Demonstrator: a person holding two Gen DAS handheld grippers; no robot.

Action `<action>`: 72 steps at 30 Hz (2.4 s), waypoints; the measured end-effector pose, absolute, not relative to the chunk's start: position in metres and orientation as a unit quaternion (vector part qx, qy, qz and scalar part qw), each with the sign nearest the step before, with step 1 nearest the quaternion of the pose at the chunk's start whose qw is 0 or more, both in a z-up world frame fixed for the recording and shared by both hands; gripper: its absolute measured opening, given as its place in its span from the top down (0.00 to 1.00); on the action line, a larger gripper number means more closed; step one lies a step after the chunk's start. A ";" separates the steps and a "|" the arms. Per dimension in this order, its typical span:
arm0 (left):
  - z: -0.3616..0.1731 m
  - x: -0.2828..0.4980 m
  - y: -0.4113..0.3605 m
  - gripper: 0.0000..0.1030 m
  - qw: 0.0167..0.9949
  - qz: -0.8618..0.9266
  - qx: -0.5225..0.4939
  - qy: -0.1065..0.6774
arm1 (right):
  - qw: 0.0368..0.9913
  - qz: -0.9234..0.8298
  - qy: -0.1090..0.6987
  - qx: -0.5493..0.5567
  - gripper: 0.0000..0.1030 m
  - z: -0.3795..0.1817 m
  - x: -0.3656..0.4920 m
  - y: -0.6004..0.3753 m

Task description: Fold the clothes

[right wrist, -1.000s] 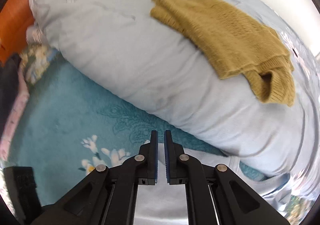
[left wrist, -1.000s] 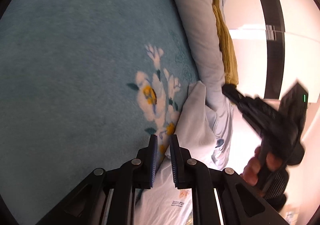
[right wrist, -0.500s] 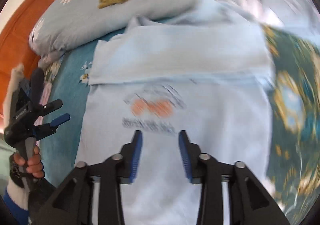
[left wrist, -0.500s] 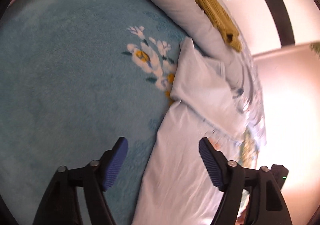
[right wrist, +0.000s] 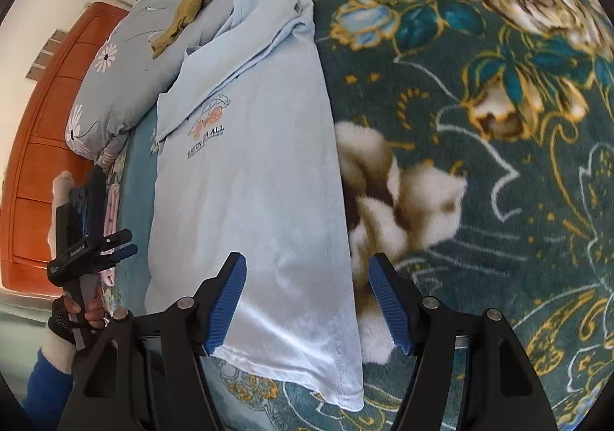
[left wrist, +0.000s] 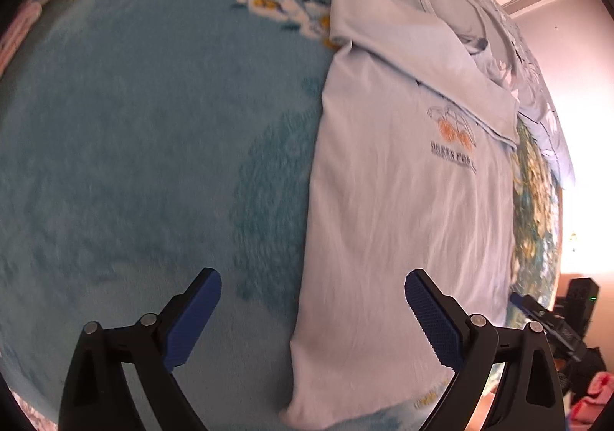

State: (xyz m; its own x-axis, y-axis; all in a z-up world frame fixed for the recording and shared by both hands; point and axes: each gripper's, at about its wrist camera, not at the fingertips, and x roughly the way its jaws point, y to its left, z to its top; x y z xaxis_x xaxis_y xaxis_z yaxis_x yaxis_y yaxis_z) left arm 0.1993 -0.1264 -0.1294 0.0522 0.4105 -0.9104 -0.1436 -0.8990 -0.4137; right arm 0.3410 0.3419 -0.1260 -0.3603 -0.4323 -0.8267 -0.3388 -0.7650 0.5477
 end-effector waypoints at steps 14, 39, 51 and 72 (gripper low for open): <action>-0.151 0.254 -0.120 0.07 0.248 0.605 -0.756 -0.033 | 0.060 -0.727 -0.407 0.550 0.36 -0.145 0.390 0.345; -0.116 0.242 -0.177 0.98 0.258 0.615 -0.734 -0.128 | 0.122 -0.710 -0.495 0.487 0.96 -0.122 0.376 0.361; -0.064 0.140 -0.204 0.98 0.266 0.663 -0.650 -0.261 | 0.140 -0.742 -0.514 0.406 0.96 -0.073 0.288 0.384; -0.116 0.064 -0.182 0.98 0.233 0.647 -0.662 -0.298 | 0.048 -0.727 -0.468 0.500 0.90 -0.120 0.197 0.403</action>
